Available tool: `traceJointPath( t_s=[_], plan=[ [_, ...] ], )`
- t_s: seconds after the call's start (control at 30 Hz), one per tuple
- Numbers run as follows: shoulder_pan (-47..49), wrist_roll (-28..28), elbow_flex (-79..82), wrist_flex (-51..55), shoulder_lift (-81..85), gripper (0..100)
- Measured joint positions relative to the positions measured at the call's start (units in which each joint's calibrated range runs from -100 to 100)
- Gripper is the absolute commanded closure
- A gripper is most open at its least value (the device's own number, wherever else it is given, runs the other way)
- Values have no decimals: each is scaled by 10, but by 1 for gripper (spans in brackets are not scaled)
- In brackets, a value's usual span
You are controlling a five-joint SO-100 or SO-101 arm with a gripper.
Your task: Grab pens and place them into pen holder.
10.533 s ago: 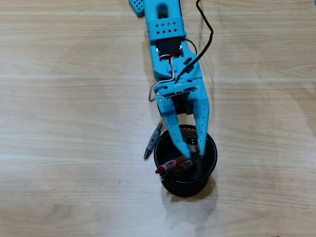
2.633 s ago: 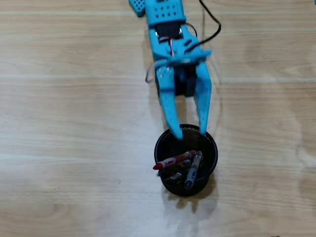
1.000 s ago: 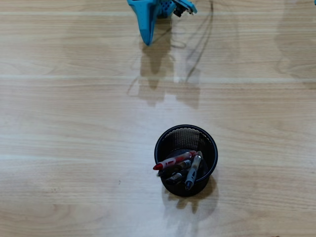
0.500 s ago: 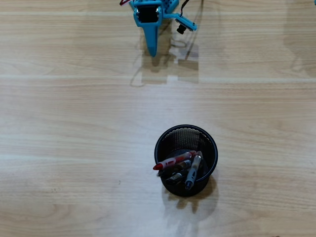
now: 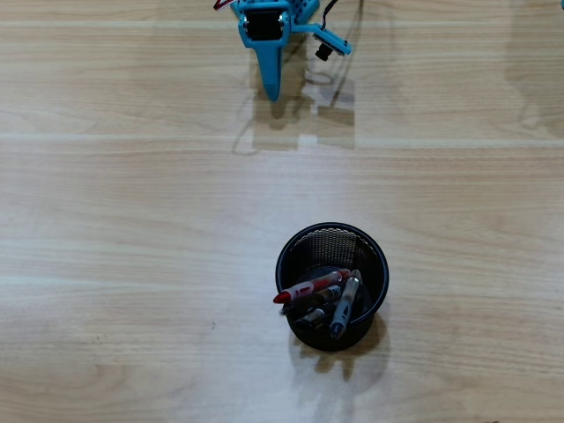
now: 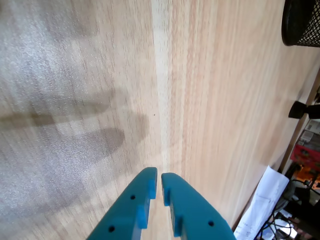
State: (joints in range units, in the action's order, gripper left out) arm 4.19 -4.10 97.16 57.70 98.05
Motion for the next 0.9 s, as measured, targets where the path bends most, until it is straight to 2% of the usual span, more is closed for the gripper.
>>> traceJointPath(
  t_s=[0.2, 0.43, 0.9],
  plan=[
    [0, 3, 0, 0, 0, 98],
    [0, 44, 0, 0, 0, 98],
    [0, 46, 0, 0, 0, 98]
  ],
)
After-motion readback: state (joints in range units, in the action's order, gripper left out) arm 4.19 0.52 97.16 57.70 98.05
